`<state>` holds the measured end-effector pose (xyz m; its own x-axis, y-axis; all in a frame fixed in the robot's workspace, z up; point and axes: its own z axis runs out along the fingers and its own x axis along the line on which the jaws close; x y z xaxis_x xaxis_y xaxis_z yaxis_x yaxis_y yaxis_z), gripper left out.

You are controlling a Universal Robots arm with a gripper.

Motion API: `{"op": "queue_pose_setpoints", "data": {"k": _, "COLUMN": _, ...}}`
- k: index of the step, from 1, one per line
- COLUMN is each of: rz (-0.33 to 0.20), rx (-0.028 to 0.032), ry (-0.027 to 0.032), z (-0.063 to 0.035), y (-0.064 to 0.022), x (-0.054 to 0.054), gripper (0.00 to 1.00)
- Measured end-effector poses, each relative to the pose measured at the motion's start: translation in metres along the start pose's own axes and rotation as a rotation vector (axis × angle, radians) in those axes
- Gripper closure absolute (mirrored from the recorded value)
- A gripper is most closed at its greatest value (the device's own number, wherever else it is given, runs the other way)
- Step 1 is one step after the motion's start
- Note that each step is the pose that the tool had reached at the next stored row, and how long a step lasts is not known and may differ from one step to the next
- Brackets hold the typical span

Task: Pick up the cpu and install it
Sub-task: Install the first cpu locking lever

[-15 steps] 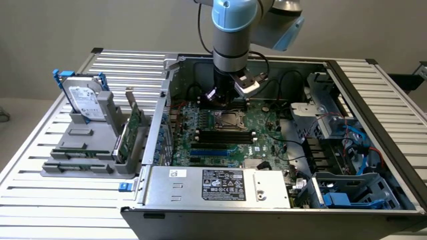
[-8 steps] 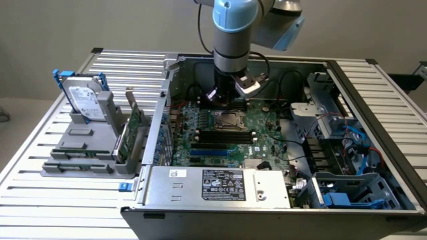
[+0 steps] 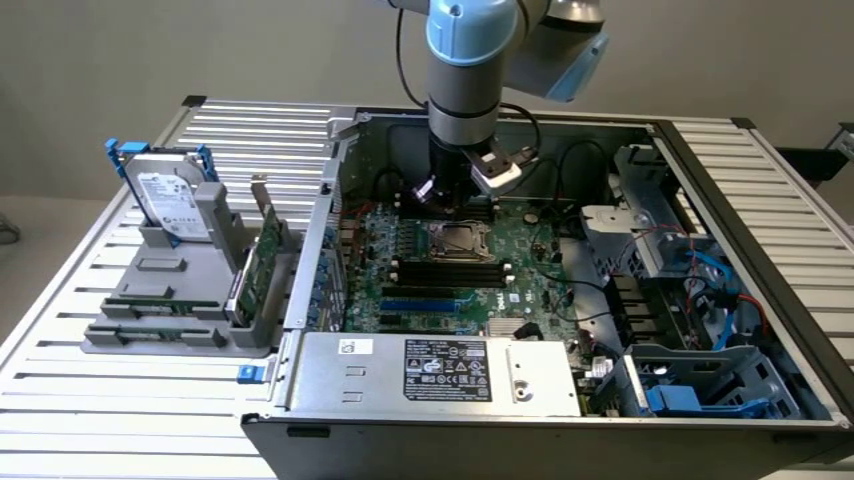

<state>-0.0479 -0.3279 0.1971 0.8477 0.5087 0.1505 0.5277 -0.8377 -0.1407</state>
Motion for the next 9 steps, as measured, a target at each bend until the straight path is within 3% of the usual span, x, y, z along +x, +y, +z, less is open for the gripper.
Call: {"op": "queue_pose_setpoints", "data": {"k": 9, "rz": -0.001, "rx": 0.0001, "ry": -0.0001, "z": 0.0003, "y": 0.0006, "x": 0.0009, "gripper": 0.89}}
